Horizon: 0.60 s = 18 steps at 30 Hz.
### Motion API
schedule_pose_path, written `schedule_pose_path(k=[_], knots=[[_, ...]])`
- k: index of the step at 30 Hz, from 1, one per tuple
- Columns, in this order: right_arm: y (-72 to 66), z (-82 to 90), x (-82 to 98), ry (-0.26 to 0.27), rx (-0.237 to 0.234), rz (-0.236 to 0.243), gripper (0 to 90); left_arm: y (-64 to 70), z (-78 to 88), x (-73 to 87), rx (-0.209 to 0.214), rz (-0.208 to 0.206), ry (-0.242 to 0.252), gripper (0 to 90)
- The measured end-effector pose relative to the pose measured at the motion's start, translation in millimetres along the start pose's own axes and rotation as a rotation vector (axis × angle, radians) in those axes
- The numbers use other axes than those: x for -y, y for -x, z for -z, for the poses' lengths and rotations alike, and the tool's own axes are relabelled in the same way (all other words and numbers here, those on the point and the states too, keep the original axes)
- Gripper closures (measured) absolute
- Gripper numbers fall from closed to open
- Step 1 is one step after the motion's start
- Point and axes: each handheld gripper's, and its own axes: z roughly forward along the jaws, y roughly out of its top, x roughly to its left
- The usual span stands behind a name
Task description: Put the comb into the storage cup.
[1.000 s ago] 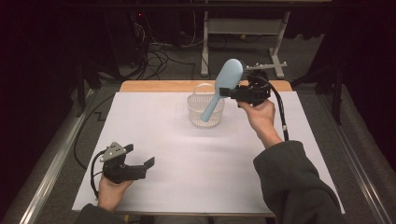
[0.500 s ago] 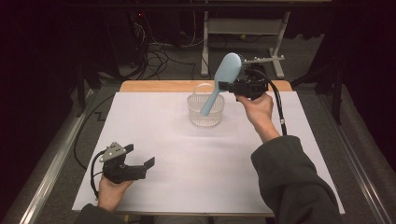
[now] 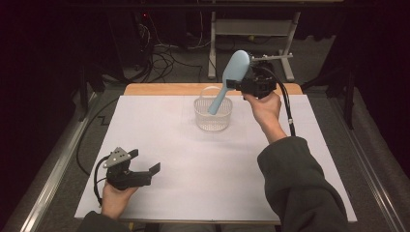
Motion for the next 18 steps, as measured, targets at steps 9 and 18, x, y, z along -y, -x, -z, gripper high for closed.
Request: schedule_pose_path(k=[9, 18], knots=[[0.3, -4.7, -5.1, 0.003, 0.021, 0.000, 56.2, 0.0, -0.4, 0.0, 0.005, 0.000, -0.005, 0.0], [2.2, -13.1, -6.6, -0.002, 0.038, -0.008, 56.2, -0.1, -0.7, 0.0, 0.009, 0.000, -0.009, 0.0]])
